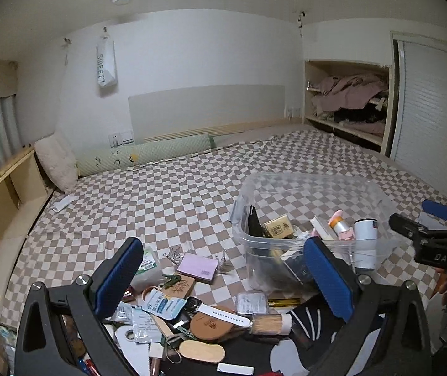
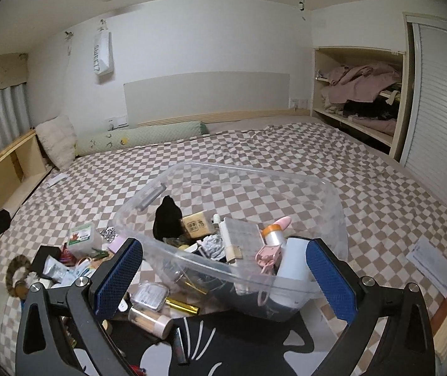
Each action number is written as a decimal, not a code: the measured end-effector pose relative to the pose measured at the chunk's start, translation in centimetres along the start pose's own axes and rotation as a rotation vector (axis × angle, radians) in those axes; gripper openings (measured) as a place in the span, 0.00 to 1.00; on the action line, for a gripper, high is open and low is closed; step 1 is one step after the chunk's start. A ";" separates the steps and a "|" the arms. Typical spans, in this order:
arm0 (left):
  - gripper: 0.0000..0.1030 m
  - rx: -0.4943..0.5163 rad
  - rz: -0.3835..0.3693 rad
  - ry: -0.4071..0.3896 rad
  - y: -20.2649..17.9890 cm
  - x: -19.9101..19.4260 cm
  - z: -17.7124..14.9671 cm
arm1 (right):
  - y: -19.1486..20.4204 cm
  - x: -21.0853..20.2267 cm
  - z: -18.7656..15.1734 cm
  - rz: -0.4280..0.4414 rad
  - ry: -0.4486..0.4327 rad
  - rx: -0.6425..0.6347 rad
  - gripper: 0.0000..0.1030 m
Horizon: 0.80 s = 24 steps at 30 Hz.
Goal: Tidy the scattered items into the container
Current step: 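Withdraw both open tools from the clear box back over the mat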
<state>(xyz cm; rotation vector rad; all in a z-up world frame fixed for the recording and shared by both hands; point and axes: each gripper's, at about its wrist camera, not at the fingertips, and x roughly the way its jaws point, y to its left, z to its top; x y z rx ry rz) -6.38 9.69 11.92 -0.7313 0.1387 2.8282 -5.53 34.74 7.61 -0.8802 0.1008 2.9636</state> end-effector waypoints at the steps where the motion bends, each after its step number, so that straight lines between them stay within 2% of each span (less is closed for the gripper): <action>1: 1.00 -0.002 -0.004 -0.004 0.2 -0.4 -0.3 | 0.1 -0.2 -0.1 0.003 -0.002 -0.001 1.00; 5: 1.00 0.014 0.021 -0.030 0.7 -1.3 -1.3 | 0.1 -0.8 -0.4 0.016 -0.014 0.003 1.00; 17: 1.00 0.036 0.129 -0.011 1.8 -2.9 -4.4 | 1.4 -3.6 -1.7 0.087 -0.066 -0.016 1.00; 24: 1.00 0.053 0.098 -0.012 0.9 -4.2 -5.4 | 1.9 -4.8 -3.0 0.082 -0.069 -0.038 1.00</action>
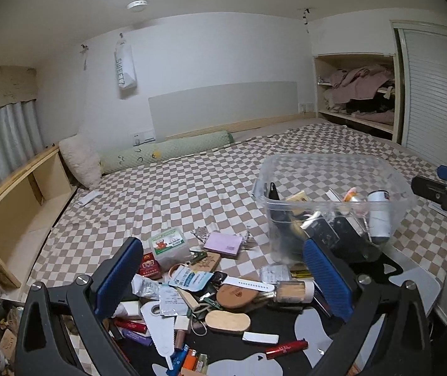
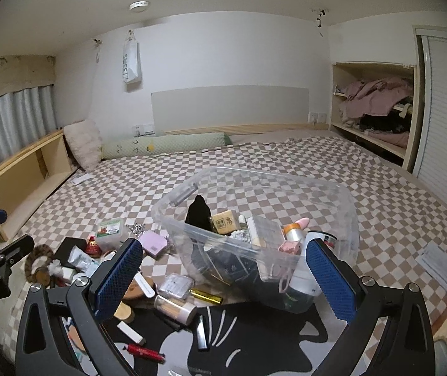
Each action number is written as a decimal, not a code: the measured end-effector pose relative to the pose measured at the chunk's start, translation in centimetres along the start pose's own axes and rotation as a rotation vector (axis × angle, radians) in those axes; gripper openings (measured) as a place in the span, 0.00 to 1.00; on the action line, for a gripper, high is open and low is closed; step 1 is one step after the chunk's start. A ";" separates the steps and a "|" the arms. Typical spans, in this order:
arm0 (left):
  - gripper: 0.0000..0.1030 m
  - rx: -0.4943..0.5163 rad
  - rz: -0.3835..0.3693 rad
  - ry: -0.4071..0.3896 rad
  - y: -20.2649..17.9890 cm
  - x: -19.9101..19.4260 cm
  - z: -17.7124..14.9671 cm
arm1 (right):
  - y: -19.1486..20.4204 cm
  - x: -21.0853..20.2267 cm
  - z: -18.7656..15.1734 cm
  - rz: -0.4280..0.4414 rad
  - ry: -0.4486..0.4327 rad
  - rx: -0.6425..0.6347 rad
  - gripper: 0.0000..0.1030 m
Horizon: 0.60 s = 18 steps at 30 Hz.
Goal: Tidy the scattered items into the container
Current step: 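Withdraw both open tools from the clear box back over the mat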
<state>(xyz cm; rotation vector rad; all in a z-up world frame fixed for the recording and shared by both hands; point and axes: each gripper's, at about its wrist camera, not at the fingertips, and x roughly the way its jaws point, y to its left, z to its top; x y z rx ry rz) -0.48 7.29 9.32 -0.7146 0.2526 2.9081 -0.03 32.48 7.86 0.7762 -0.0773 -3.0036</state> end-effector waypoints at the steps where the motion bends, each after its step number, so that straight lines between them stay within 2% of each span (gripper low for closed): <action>1: 1.00 0.001 -0.003 0.001 -0.1 -0.1 0.0 | 0.0 -0.1 -0.2 -0.002 0.002 -0.001 1.00; 18: 1.00 -0.024 0.013 0.045 1.1 -0.3 -0.9 | 1.7 -0.9 -2.1 0.008 0.023 -0.056 1.00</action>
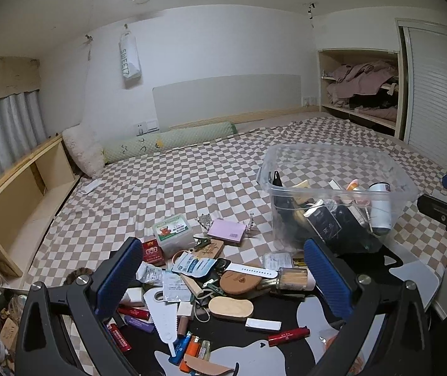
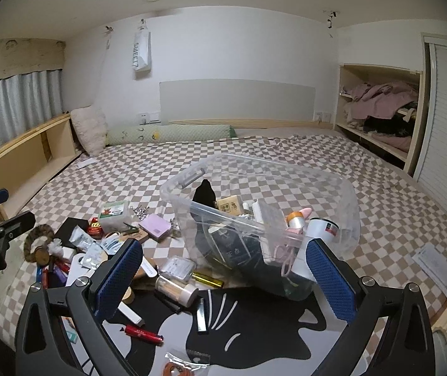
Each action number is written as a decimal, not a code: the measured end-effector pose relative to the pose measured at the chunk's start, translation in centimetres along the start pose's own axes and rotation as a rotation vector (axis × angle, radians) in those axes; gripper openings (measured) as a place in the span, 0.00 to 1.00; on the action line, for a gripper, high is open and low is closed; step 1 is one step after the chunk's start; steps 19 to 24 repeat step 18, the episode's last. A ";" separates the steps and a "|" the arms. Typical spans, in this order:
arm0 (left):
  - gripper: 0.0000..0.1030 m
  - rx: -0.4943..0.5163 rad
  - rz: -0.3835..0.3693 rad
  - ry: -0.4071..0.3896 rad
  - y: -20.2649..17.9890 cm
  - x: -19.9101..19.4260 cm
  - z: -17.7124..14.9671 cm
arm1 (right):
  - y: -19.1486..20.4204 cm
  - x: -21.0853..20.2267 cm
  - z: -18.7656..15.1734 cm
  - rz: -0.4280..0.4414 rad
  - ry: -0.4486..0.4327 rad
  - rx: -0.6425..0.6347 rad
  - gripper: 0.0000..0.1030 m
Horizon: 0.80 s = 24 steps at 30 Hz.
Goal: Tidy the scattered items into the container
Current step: 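Withdraw both open tools from the clear box back over the mat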
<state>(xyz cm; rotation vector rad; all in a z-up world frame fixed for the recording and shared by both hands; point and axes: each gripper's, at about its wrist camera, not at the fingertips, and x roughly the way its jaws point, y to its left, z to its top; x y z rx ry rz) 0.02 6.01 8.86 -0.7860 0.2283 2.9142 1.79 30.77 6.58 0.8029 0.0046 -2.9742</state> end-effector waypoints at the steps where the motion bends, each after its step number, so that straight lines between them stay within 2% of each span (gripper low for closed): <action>1: 1.00 0.000 -0.002 0.001 0.0 0.0 0.0 | 0.1 0.0 0.0 -0.001 -0.001 -0.003 1.00; 24: 1.00 -0.001 -0.030 -0.007 0.0 0.0 -0.1 | 0.8 0.0 -0.1 -0.034 -0.002 -0.037 1.00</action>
